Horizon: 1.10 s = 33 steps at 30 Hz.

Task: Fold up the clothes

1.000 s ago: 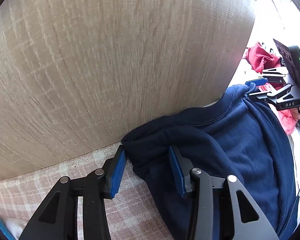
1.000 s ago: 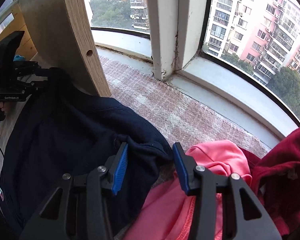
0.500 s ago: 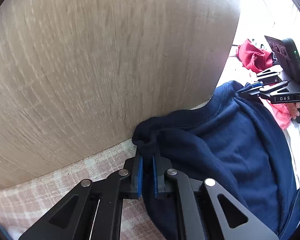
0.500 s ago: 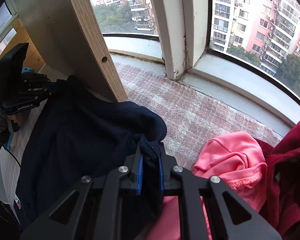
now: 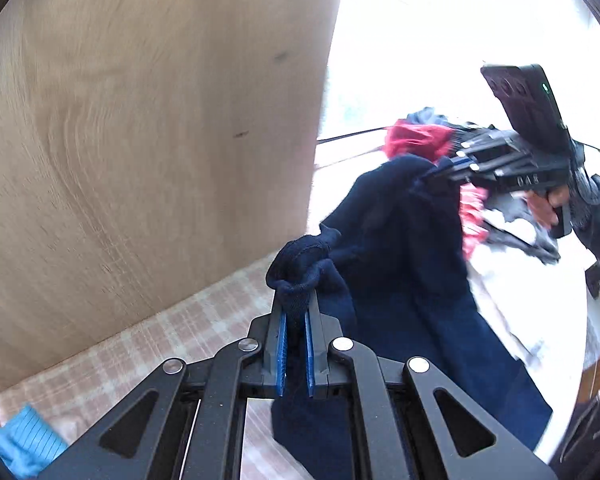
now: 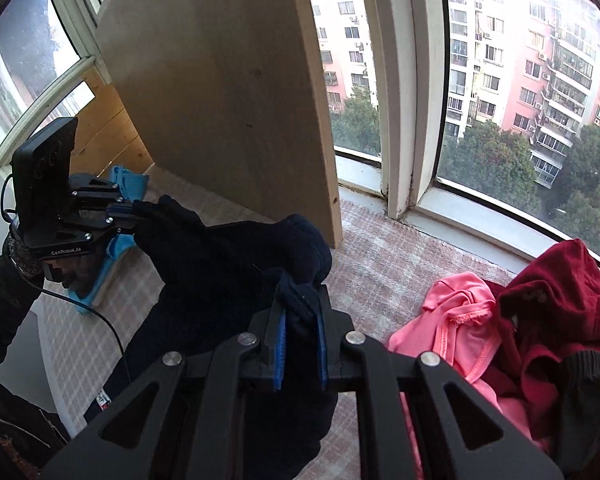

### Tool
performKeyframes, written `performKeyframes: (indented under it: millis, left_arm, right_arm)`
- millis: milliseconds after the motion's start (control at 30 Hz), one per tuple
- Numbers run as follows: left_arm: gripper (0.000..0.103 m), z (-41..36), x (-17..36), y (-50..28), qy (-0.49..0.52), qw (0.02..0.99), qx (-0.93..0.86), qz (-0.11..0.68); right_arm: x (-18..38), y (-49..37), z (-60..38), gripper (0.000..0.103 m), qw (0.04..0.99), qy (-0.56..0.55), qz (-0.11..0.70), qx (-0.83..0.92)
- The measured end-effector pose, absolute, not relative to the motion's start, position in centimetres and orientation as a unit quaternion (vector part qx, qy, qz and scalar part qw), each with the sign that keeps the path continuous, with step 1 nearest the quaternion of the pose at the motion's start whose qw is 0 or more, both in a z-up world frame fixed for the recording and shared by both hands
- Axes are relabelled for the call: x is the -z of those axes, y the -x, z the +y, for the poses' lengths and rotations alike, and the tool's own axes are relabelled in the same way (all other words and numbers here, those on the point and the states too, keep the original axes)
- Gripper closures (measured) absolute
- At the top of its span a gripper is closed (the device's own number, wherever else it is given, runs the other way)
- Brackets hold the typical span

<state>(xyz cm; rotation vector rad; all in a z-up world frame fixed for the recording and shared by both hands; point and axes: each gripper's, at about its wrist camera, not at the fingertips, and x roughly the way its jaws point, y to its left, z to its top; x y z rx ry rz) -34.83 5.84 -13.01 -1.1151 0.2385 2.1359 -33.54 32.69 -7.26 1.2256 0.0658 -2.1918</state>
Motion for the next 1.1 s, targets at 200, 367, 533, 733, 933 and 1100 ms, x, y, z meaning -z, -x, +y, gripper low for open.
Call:
performKeyframes:
  millis: [200, 367, 533, 733, 933, 1100]
  left_arm:
    - [0.097, 2.9, 9.1, 28.5, 0.420, 0.365, -0.824, 0.108]
    - [0.097, 1.9, 8.6, 21.8, 0.419, 0.380, -0.817, 0.108]
    - [0.097, 0.5, 10.9, 15.5, 0.438, 0.385, -0.808, 0.084]
    - [0.097, -0.6, 16.6, 10.2, 0.494, 0.388, -0.777, 0.018]
    - [0.097, -0.2, 18.6, 6.7, 0.502, 0.398, -0.768, 0.006]
    - [0.097, -0.3, 19.6, 5.3, 0.505, 0.398, -0.766, -0.001]
  right_arm:
    - [3.4, 25.9, 32.2, 0.091, 0.318, -0.447, 0.033, 0.836]
    - [3.1, 18.5, 32.4, 0.091, 0.312, -0.439, 0.033, 0.842]
    - [6.0, 11.3, 32.0, 0.091, 0.304, -0.446, 0.030, 0.841]
    - [11.6, 5.3, 31.8, 0.091, 0.286, -0.476, 0.017, 0.831]
    - [13.4, 2.2, 32.5, 0.091, 0.269, -0.474, 0.009, 0.839]
    - [14.5, -0.1, 31.9, 0.091, 0.273, -0.459, 0.053, 0.844]
